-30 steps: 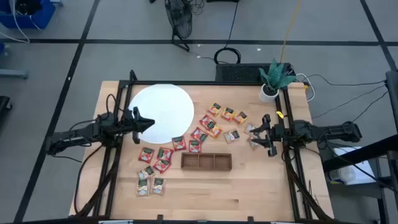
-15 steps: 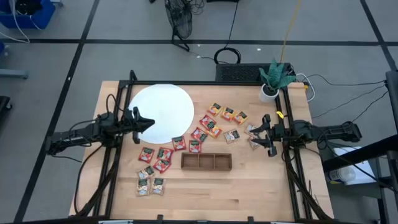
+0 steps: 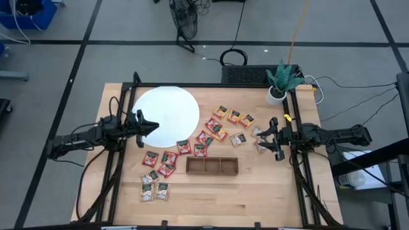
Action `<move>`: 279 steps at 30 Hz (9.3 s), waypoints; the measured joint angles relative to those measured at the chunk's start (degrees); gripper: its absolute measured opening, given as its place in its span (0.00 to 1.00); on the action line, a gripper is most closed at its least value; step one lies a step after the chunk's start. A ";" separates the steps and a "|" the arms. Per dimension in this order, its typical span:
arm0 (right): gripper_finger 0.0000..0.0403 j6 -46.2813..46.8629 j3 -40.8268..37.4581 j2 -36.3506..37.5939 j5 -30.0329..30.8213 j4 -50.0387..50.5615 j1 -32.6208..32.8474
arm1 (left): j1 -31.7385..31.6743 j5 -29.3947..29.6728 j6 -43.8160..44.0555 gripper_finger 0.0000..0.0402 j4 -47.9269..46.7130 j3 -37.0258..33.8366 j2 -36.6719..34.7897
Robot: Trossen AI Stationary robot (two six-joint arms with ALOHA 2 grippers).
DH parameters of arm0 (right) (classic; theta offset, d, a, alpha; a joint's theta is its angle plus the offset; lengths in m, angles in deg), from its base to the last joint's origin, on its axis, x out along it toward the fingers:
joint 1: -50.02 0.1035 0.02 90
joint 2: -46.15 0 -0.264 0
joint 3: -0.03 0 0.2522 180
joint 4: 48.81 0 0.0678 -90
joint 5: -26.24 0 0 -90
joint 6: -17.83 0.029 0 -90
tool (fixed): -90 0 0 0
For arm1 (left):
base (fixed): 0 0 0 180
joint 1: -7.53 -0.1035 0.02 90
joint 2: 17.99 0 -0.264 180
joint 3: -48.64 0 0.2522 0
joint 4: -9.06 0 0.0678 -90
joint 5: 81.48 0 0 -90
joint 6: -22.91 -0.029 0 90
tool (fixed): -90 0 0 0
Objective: Pick & Place Tea
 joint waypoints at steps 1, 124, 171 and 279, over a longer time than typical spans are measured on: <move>0.42 0.00 -0.01 0.00 -0.01 0.00 -0.01 | 0.02 0.00 0.00 0.08 0.00 0.00 -0.02; 0.39 47.98 53.87 -92.13 13.56 65.96 6.44 | 0.01 0.59 -0.02 0.08 0.44 0.00 -0.02; 0.00 31.61 61.50 -90.62 33.36 62.43 23.80 | 0.01 0.61 0.00 0.08 0.50 0.00 -0.02; 0.00 -69.26 43.75 -100.83 63.07 -46.25 11.33 | 4.87 2.33 13.12 0.09 26.10 0.68 19.64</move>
